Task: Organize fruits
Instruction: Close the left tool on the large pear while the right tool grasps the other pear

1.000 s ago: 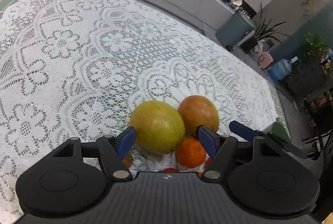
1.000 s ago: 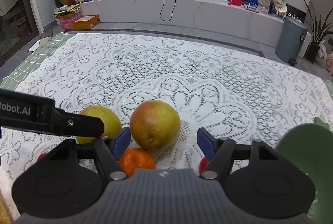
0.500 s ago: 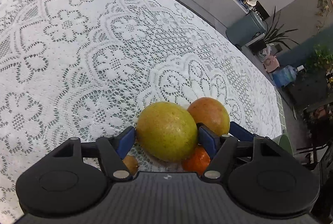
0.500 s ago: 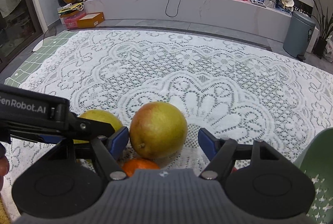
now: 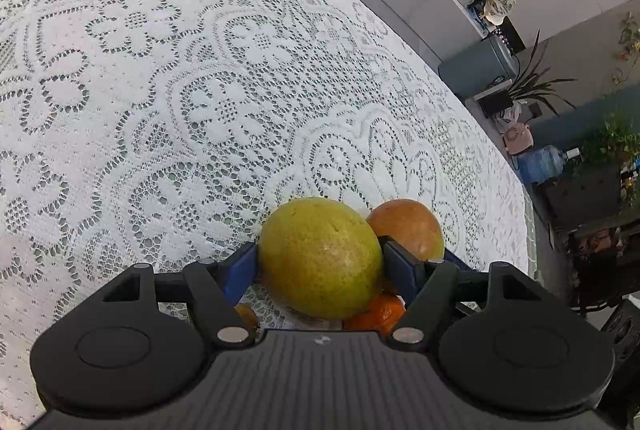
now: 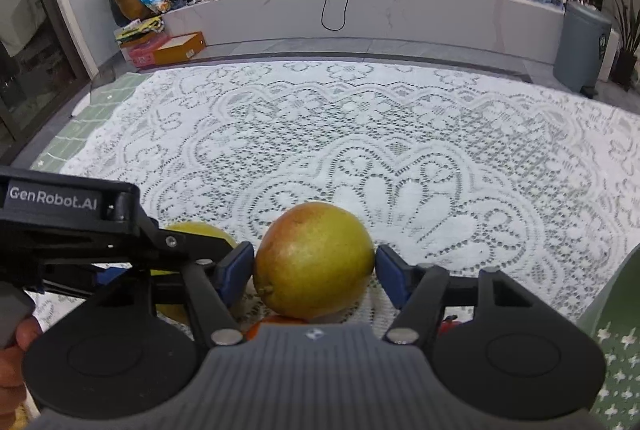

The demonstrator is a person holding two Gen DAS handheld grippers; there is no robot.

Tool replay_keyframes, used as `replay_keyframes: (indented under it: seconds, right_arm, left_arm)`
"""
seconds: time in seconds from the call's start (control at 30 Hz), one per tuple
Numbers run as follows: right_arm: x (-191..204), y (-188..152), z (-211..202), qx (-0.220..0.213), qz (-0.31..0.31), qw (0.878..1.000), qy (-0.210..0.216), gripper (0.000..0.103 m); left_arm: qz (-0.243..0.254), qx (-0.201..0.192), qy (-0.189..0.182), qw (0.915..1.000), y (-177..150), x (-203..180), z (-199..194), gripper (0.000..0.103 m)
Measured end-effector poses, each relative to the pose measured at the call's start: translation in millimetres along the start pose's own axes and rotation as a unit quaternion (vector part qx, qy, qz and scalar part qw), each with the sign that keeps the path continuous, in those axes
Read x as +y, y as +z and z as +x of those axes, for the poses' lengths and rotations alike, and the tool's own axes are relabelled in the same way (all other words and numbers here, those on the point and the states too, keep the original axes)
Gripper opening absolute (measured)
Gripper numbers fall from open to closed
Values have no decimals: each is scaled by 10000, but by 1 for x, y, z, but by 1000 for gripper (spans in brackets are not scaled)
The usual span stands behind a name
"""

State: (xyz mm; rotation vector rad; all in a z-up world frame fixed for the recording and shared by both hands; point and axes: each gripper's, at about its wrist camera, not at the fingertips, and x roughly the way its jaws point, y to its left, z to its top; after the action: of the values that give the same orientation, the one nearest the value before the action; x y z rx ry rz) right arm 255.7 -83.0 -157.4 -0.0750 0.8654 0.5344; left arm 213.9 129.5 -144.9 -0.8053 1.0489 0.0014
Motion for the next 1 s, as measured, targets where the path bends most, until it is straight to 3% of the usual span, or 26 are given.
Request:
replay_keyframes:
  seconds: [0.27,0.5,1.0]
  right_arm:
    - [-3,-1,-1,10,36,10000,-78,65]
    - [-5,-1,0,-7,110,9999,-17,65]
    - [1,10,-27,-355,94,9992,-134,64]
  left_arm:
    - [18,43,96,9999,1,-4,5,83]
    - [44,-11,20,10000,0,-4,4,78]
    - [397,-602,214,9972,-7,-14,-37,77]
